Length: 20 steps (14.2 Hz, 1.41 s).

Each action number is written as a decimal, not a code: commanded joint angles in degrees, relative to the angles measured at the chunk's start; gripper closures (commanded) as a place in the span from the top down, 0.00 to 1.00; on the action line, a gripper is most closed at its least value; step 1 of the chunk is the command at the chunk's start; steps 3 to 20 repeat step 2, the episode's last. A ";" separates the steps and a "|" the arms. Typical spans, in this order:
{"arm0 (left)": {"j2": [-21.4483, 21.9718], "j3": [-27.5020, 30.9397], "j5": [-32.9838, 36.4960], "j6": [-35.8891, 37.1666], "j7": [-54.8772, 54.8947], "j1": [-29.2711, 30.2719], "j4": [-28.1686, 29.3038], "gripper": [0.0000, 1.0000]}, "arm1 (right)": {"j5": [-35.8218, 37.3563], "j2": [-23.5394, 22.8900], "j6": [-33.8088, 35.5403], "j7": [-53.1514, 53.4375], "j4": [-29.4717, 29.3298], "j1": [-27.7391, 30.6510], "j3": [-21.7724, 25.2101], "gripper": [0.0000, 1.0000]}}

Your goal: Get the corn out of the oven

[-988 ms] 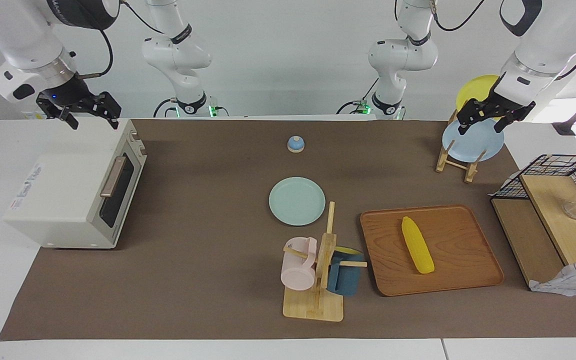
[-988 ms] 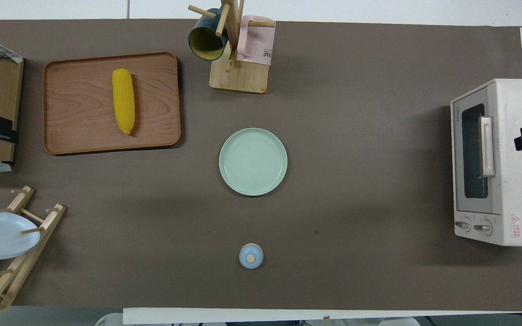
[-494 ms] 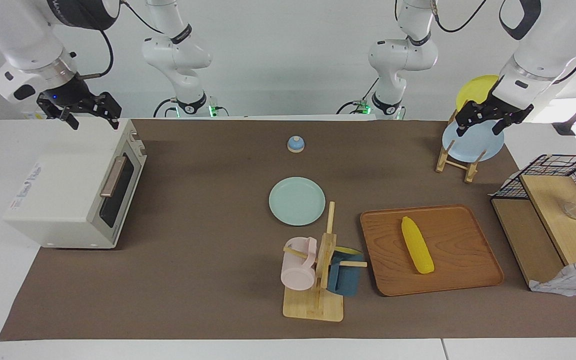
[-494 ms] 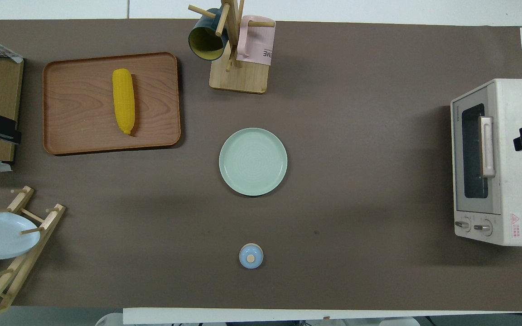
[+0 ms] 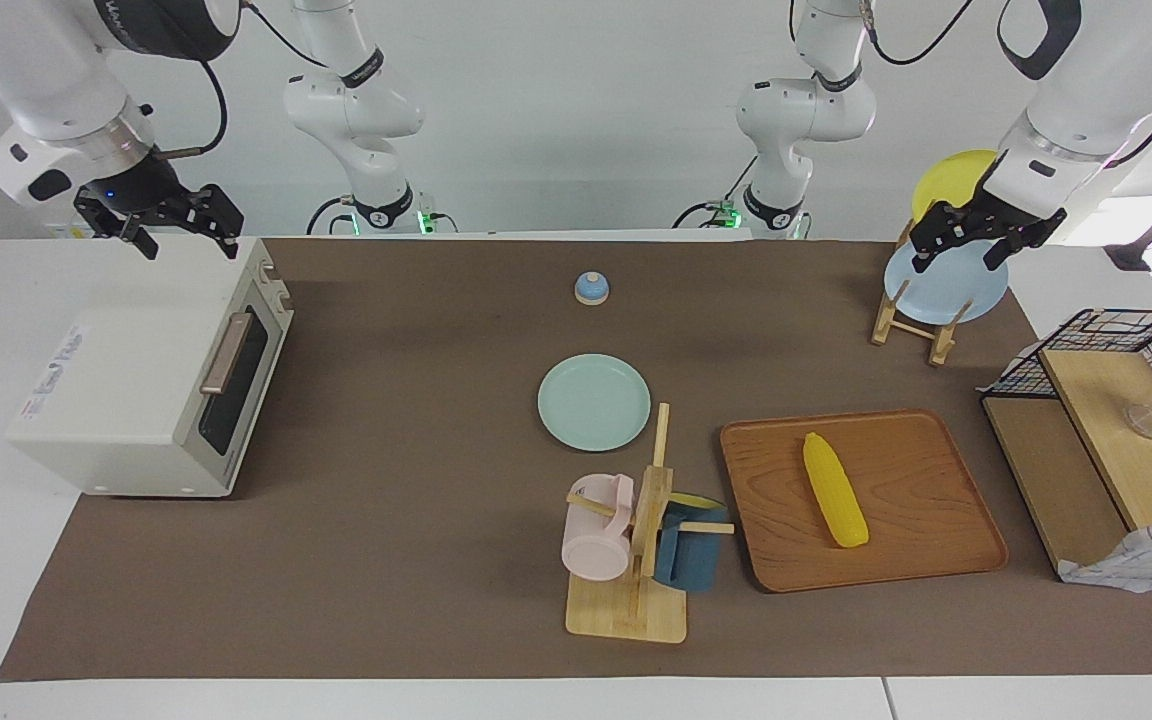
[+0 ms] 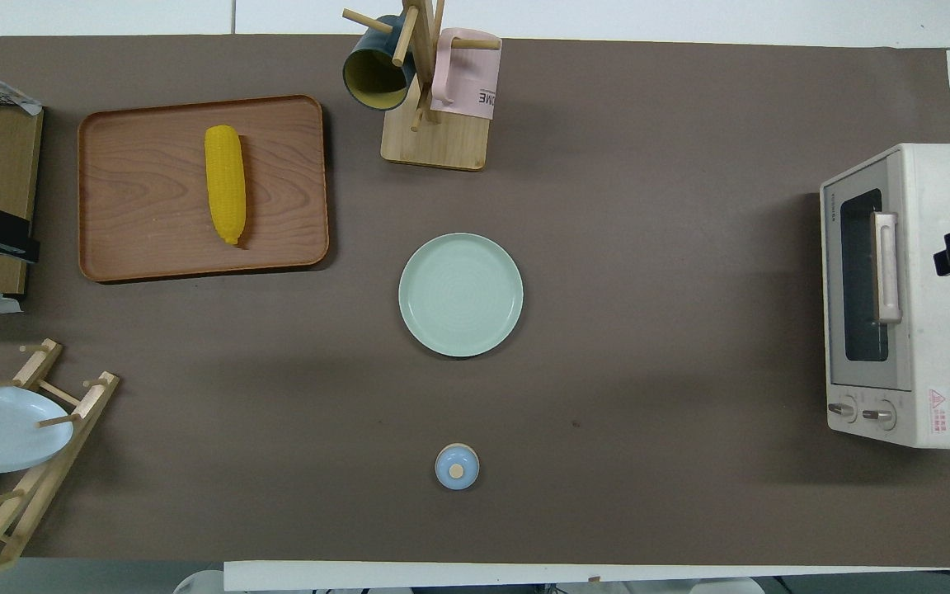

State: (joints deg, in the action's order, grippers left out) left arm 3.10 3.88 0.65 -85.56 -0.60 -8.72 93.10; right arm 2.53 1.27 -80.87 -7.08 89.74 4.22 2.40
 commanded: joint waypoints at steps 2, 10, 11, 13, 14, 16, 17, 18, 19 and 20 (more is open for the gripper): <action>-0.55 0.16 -0.48 1.45 0.60 -0.16 -1.25 1.00 | -1.12 1.10 0.19 -0.56 1.13 0.18 0.23 1.00; -0.55 0.16 -0.48 1.45 0.60 -0.16 -1.25 1.00 | -1.12 1.10 0.19 -0.56 1.13 0.18 0.23 1.00; -0.55 0.16 -0.48 1.45 0.60 -0.16 -1.25 1.00 | -1.12 1.10 0.19 -0.56 1.13 0.18 0.23 1.00; -0.55 0.16 -0.48 1.45 0.60 -0.16 -1.25 1.00 | -1.12 1.10 0.19 -0.56 1.13 0.18 0.23 1.00; -0.55 0.16 -0.48 1.45 0.60 -0.16 -1.25 1.00 | -1.12 1.10 0.19 -0.56 1.13 0.18 0.23 1.00; -0.55 0.16 -0.48 1.45 0.60 -0.16 -1.25 1.00 | -1.12 1.10 0.19 -0.56 1.13 0.18 0.23 1.00; -0.55 0.16 -0.48 1.45 0.60 -0.16 -1.25 1.00 | -1.12 1.10 0.19 -0.56 1.13 0.18 0.23 1.00; -0.55 0.16 -0.48 1.45 0.60 -0.16 -1.25 1.00 | -1.12 1.10 0.19 -0.56 1.13 0.18 0.23 1.00; -0.55 0.16 -0.48 1.45 0.60 -0.16 -1.25 1.00 | -1.12 1.10 0.19 -0.56 1.13 0.18 0.23 1.00; -0.55 0.16 -0.48 1.45 0.60 -0.16 -1.25 1.00 | -1.12 1.10 0.19 -0.56 1.13 0.18 0.23 1.00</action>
